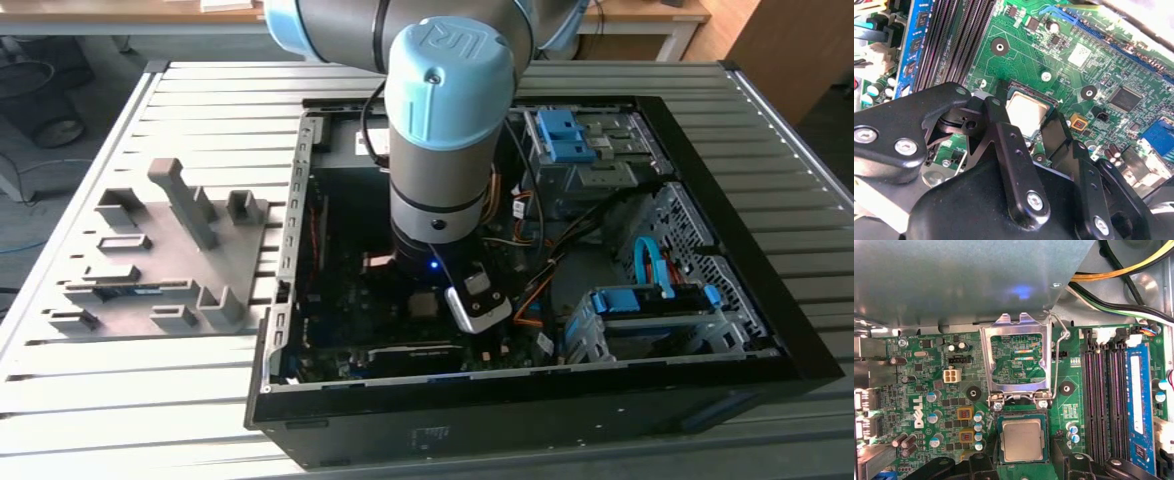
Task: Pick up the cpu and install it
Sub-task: 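Place the cpu into insertion slot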
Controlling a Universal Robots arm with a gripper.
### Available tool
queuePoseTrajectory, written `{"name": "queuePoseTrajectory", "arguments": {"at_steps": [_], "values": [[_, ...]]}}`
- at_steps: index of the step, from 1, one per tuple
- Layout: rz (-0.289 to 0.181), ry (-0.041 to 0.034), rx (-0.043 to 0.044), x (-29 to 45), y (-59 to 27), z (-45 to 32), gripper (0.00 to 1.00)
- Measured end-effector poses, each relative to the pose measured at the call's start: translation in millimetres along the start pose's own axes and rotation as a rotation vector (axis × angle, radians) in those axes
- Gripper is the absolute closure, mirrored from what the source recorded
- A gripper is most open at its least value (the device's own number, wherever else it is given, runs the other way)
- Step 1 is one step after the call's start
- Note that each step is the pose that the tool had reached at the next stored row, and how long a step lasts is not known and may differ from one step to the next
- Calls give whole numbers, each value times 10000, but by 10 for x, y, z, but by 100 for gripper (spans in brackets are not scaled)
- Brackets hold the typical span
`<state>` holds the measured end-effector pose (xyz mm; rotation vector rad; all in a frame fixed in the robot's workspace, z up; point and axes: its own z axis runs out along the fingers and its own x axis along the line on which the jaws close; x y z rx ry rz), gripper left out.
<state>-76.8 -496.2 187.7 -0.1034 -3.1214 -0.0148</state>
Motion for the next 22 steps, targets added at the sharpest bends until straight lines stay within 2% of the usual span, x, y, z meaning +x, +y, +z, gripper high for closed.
{"name": "queuePoseTrajectory", "arguments": {"at_steps": [3,6,17,19,21,22], "values": [[0,1,1,0,-1,-1,45],[0,-1,1,1,-1,-36,45],[1,-5,-1,9,26,-297,45],[0,-4,0,11,43,-352,47],[-1,-4,2,12,55,-400,59],[-2,-4,2,12,58,-418,59]]}}
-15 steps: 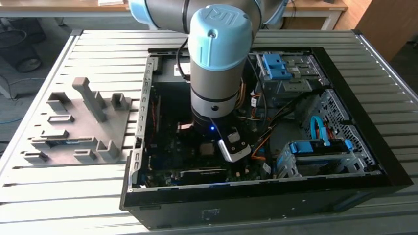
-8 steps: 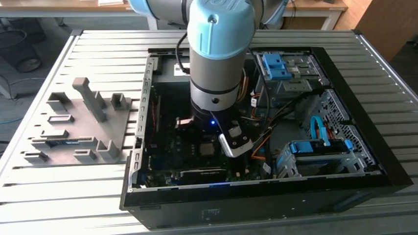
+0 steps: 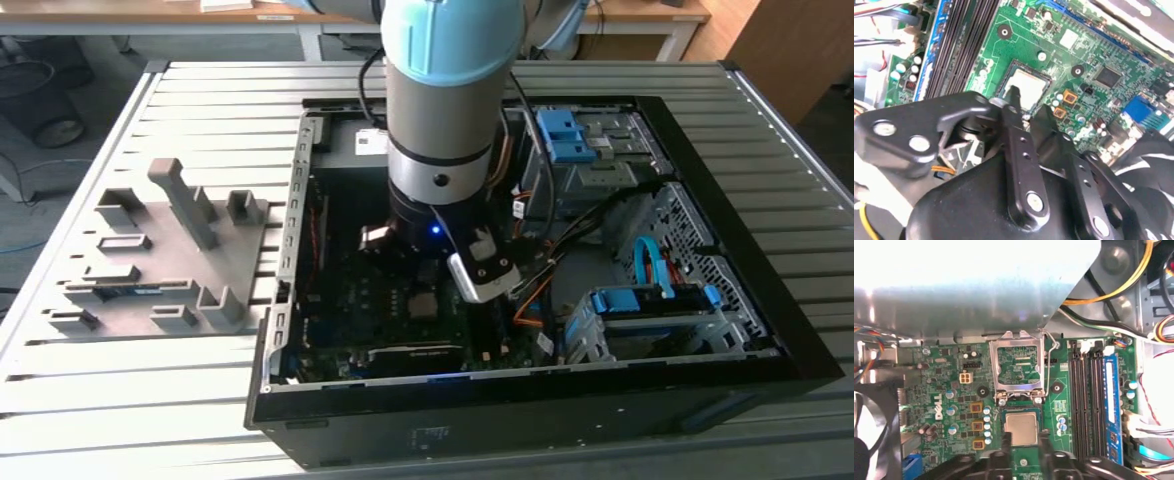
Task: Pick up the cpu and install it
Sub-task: 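Place the cpu into insertion slot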
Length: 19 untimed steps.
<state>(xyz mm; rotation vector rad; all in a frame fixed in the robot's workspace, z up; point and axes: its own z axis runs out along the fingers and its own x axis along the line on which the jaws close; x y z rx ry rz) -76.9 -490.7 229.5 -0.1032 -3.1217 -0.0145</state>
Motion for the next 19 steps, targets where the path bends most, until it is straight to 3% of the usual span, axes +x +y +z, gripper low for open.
{"name": "queuePoseTrajectory", "arguments": {"at_steps": [6,10,14,19], "values": [[2,29,28,-29,4,-19,89],[1,189,39,-146,12,-20,90],[2,301,51,-229,16,-30,90],[3,302,46,-231,19,-231,90]]}}
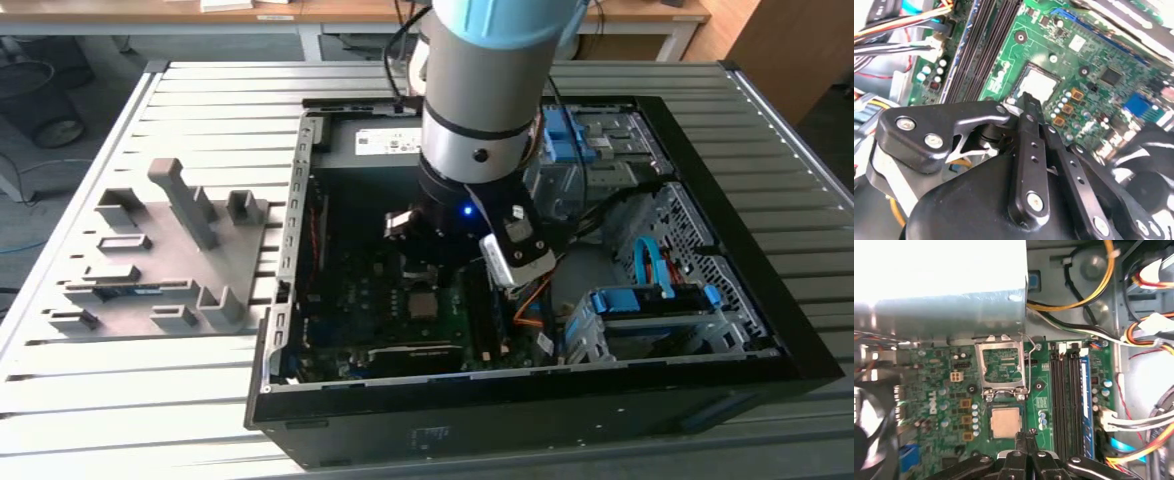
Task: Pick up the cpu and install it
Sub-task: 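Place the cpu into insertion slot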
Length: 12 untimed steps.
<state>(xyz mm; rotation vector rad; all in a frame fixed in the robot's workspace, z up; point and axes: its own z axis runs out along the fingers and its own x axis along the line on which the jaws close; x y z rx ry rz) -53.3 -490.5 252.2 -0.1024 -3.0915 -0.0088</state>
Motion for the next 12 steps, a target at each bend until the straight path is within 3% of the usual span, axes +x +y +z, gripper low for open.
{"name": "queuePoseTrajectory", "arguments": {"at_steps": [9,12], "values": [[-1,0,0,20,2,-410,90],[-1,0,-1,21,2,-441,90]]}}
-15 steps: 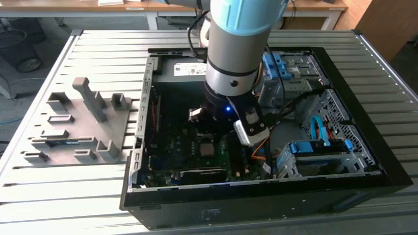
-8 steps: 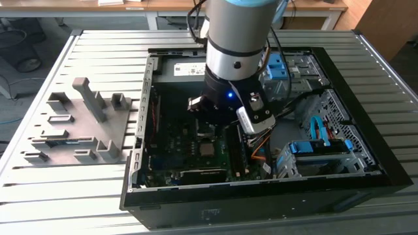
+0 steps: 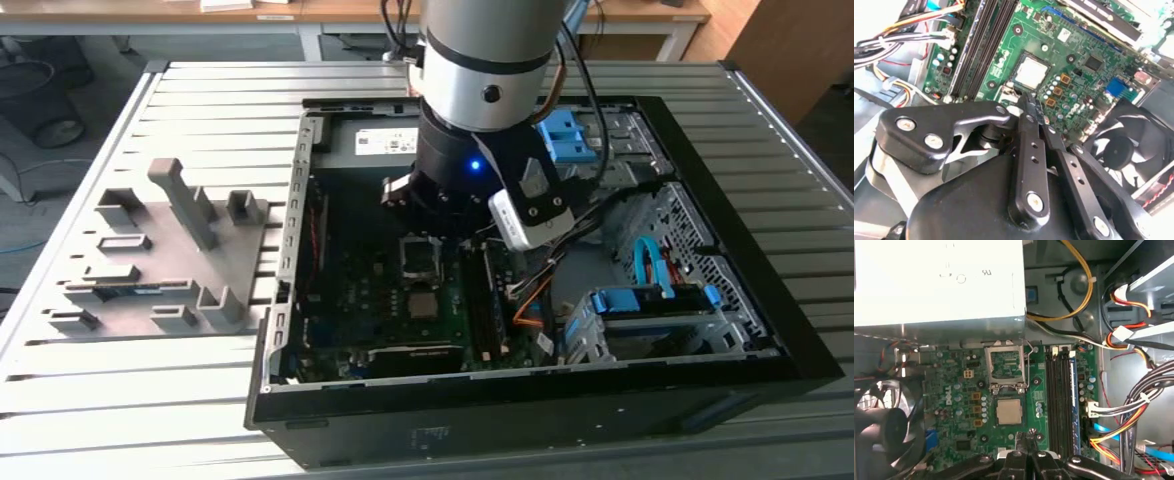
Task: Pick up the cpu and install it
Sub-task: 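Place the cpu into insertion slot, then close the cpu cover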
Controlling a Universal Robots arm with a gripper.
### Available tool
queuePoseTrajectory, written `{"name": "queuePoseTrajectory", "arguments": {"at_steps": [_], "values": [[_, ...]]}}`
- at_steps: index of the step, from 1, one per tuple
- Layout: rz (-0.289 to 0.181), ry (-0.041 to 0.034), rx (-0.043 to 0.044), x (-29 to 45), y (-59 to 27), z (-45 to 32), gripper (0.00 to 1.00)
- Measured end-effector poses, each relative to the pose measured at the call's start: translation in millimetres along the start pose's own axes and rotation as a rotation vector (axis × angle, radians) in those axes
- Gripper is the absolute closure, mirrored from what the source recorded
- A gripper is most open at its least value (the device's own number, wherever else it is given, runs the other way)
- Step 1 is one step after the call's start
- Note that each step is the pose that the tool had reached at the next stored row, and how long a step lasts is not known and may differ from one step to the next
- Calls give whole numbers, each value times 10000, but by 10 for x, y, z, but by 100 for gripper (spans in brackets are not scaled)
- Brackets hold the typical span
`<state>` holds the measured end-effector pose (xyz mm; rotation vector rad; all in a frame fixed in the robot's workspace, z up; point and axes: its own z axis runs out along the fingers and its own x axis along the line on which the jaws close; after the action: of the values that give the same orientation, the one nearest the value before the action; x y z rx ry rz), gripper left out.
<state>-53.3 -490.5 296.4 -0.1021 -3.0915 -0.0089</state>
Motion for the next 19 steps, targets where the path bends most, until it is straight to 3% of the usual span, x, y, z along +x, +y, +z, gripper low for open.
{"name": "queuePoseTrajectory", "arguments": {"at_steps": [16,17,19], "values": [[0,3,-16,1,-1,-11,90],[-6,10,-123,0,-1,-11,90],[-24,33,-486,0,0,-9,90]]}}
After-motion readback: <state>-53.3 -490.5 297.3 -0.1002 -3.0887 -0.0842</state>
